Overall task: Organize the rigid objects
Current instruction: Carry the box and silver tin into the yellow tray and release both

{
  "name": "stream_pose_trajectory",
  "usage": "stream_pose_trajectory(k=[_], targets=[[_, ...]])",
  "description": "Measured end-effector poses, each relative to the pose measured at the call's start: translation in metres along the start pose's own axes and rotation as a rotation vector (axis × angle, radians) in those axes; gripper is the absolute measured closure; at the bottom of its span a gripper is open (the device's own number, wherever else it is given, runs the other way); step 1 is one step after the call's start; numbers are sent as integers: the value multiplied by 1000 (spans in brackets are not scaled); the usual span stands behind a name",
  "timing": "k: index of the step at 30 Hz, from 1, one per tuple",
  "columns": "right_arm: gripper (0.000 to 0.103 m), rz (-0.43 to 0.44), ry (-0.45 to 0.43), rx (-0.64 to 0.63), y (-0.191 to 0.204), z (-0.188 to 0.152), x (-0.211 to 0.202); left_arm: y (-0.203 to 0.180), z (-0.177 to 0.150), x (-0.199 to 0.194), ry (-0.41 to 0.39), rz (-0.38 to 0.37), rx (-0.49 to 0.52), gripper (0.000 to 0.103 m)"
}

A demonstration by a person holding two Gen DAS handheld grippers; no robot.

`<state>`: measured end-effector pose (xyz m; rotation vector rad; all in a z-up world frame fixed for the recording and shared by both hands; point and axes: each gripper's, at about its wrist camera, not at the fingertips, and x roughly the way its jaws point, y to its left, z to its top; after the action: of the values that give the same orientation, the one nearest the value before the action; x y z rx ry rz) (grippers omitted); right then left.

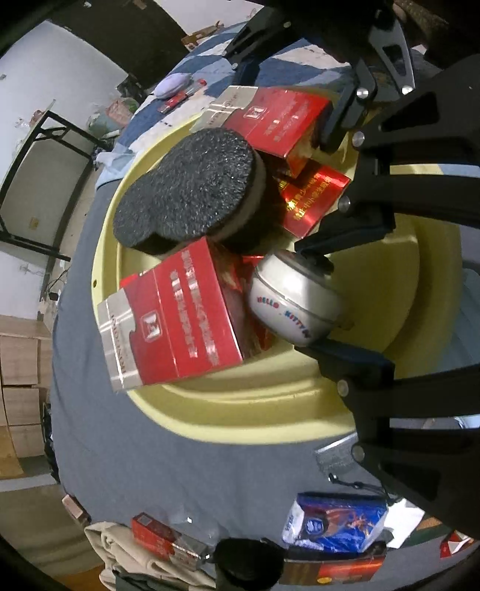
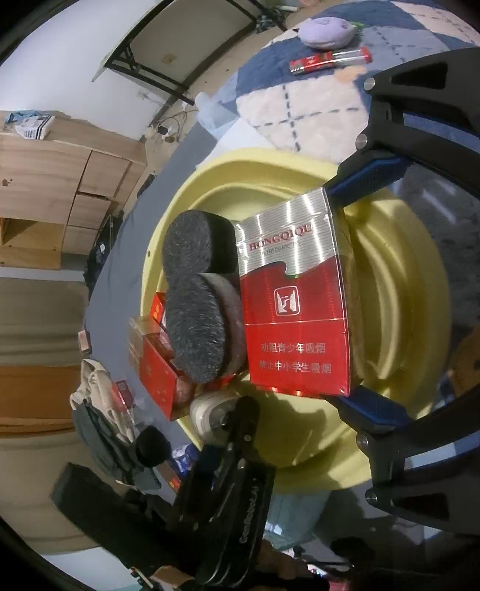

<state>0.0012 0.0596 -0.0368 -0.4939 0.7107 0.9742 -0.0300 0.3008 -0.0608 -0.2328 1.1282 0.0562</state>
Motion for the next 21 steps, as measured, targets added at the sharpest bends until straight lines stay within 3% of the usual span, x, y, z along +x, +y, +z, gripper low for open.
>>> stream_pose_trajectory(k=[7,9,11,13,17,21], targets=[[9,-11,-4,-16,6,0,2,0,-2,-1,23,-8,-11,54],[7,4,2,-11,5,-3,-1,-2,-1,-5,21,-5,-18,43],[3,23,-10,-5,6,-4,-5,-3,1,-15,-6,1,-24,22],[0,31,-23,2,4,-7,-13,-6,6,-26,-28,18,-28,13],[0,51,-56,56,-4,-18,-36,-17,20,-50,-73,44,-31,1],[0,25,-119,161,-31,-43,-73,-51,40,-69,-94,14,-1,0]])
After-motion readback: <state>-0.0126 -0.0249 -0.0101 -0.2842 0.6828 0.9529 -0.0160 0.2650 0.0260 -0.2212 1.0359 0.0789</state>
